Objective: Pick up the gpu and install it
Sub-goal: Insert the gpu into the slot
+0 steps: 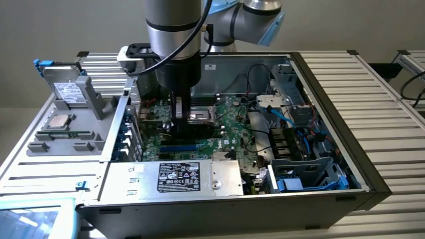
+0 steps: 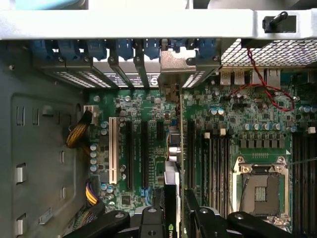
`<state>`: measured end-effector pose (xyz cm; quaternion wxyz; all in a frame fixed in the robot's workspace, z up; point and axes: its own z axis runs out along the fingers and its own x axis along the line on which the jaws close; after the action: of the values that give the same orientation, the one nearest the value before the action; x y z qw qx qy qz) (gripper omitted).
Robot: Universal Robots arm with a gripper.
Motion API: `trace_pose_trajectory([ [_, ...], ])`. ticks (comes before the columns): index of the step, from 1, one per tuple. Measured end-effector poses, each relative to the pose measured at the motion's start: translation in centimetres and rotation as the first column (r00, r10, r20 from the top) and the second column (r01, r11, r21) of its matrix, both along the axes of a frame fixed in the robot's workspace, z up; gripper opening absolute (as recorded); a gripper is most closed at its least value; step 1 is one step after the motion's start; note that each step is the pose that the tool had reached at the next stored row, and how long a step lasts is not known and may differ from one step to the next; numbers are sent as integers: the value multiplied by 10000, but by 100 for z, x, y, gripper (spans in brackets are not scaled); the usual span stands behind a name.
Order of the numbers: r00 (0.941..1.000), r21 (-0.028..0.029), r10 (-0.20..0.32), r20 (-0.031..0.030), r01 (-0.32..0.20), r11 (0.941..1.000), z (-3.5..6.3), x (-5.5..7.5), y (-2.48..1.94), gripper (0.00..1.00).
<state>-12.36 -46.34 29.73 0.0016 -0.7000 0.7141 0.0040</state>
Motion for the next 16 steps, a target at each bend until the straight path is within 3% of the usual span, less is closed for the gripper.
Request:
trace_pose_trajectory([
  [8, 10000, -1, 5, -1, -5, 10000, -126, -13, 1, 27],
  [16, 10000, 2, 28, -3, -28, 10000, -154, -33, 8, 27],
])
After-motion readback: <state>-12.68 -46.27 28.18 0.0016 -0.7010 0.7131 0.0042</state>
